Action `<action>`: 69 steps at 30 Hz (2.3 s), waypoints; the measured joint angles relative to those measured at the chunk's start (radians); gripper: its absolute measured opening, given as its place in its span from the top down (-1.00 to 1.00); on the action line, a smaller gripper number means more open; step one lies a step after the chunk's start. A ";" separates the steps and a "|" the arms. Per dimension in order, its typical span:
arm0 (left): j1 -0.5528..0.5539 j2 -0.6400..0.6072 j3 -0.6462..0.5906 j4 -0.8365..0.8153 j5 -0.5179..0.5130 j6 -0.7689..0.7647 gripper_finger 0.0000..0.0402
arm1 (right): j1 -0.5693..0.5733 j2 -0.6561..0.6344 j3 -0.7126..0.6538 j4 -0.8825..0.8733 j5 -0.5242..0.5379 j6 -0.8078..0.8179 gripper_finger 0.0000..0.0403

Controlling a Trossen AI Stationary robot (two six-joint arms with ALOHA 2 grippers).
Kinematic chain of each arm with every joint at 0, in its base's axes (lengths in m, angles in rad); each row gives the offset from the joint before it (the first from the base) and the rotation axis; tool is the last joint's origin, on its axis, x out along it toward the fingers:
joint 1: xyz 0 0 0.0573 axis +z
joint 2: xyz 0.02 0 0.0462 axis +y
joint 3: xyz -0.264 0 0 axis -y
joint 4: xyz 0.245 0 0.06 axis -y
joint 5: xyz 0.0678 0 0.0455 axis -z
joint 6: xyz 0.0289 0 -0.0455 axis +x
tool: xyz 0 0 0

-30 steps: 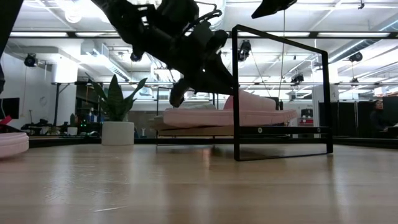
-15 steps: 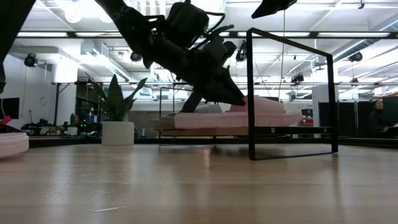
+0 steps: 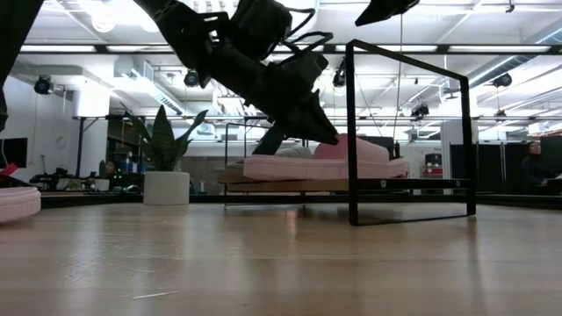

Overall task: Pick and place slides into the shelf
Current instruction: Put the top pink slide on the shelf

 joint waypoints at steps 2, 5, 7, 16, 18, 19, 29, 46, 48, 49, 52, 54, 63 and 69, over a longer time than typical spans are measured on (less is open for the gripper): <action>-0.003 0.000 0.000 0.001 -0.016 0.000 1.00 | 0.000 0.000 0.000 0.000 0.000 0.000 0.17; -0.006 0.000 0.000 0.004 -0.036 -0.001 1.00 | 0.000 0.000 0.000 0.000 0.000 0.000 0.17; -0.006 0.000 0.000 0.010 -0.056 -0.020 1.00 | 0.000 0.000 0.000 0.000 0.001 0.000 0.17; -0.007 -0.002 0.004 0.032 -0.138 -0.054 1.00 | 0.000 0.000 0.000 0.000 0.000 0.000 0.17; -0.010 -0.002 0.004 0.036 -0.157 -0.061 1.00 | 0.000 0.000 0.000 0.000 0.000 0.000 0.17; -0.010 -0.002 0.004 0.040 -0.162 -0.071 1.00 | 0.000 0.000 0.000 0.000 0.000 0.000 0.17; -0.012 -0.003 0.023 0.061 -0.166 -0.106 1.00 | 0.000 0.000 0.000 0.000 -0.002 0.001 0.17; -0.006 0.002 0.041 0.062 -0.157 -0.158 1.00 | 0.000 0.000 0.000 0.000 -0.052 0.011 0.17; -0.003 0.002 0.043 0.063 -0.156 -0.160 1.00 | 0.000 0.000 0.000 -0.001 -0.052 0.011 0.17; -0.002 0.002 0.043 0.062 -0.156 -0.160 0.99 | 0.000 0.000 0.000 -0.001 -0.052 0.011 0.17; 0.002 0.003 0.043 0.061 -0.156 -0.161 0.91 | 0.000 0.000 0.000 -0.001 -0.052 0.011 0.17; 0.007 0.003 0.043 0.061 -0.156 -0.166 0.84 | 0.000 0.000 0.000 -0.001 -0.052 0.011 0.17; 0.015 0.004 0.043 0.049 -0.099 -0.188 0.51 | 0.000 0.000 0.000 -0.005 -0.052 0.011 0.17; 0.017 0.004 0.043 0.049 -0.092 -0.187 0.26 | 0.000 0.000 0.000 -0.026 -0.052 0.011 0.17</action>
